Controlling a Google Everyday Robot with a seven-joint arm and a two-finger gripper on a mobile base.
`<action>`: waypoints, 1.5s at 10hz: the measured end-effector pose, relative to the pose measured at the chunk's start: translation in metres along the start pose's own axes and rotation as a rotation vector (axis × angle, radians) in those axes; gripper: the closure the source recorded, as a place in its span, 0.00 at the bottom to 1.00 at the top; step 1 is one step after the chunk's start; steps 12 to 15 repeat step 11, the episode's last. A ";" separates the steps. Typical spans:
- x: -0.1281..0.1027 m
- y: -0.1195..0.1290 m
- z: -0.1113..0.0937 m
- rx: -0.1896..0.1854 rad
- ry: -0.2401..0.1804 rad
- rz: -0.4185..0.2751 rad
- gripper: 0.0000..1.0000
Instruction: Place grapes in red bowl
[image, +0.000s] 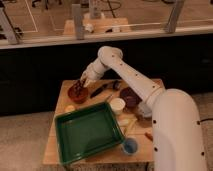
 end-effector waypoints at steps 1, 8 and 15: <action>-0.001 0.001 0.002 0.000 0.008 -0.001 0.61; 0.010 -0.005 0.034 -0.020 0.053 0.014 0.20; 0.011 -0.005 0.031 -0.007 0.006 0.023 0.20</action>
